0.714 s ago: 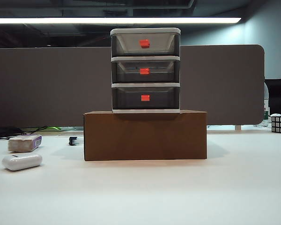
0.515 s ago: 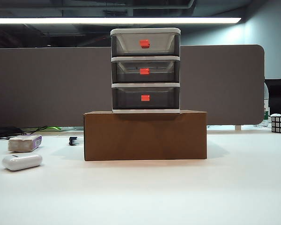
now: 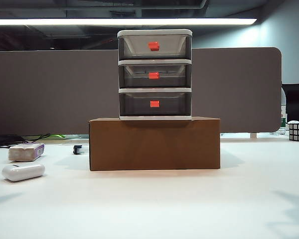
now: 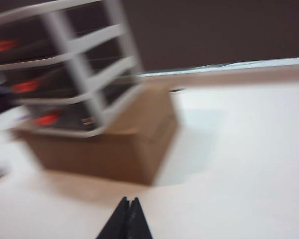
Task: Open the third layer of the drawer on the table, pick up the earphone case on the table and put it in, and finally close the drawer.
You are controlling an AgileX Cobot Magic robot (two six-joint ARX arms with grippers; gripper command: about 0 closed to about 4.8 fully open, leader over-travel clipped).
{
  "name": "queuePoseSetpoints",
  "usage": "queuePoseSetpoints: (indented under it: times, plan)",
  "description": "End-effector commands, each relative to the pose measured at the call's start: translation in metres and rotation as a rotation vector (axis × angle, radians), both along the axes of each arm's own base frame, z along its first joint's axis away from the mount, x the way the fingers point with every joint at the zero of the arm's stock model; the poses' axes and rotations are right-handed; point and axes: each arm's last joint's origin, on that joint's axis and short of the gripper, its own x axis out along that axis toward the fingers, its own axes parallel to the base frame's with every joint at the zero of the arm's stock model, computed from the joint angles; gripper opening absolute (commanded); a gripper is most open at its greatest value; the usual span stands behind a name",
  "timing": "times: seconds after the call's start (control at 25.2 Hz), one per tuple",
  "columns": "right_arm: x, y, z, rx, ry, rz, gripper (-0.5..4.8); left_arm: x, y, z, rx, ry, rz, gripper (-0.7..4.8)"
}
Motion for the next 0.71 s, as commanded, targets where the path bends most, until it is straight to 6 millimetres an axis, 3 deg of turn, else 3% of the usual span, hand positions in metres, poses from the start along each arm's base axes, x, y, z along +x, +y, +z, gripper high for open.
queuePoseSetpoints:
  times: [0.04, 0.36, 0.71]
  plan:
    - [-0.002, 0.005, -0.003, 0.024, 0.027, 0.146, -0.06, -0.002, -0.007, 0.003, -0.053, 0.024, -0.085, -0.06]
    - [-0.003, 0.01, 0.001, 0.025, -0.014, 0.209, -0.05, -0.006, -0.022, 0.005, -0.046, -0.005, -0.214, -0.01]
    - [-0.004, 0.015, 0.008, 0.151, -0.004, 0.249, -0.05, -0.006, -0.025, 0.006, -0.134, 0.045, -0.163, -0.04]
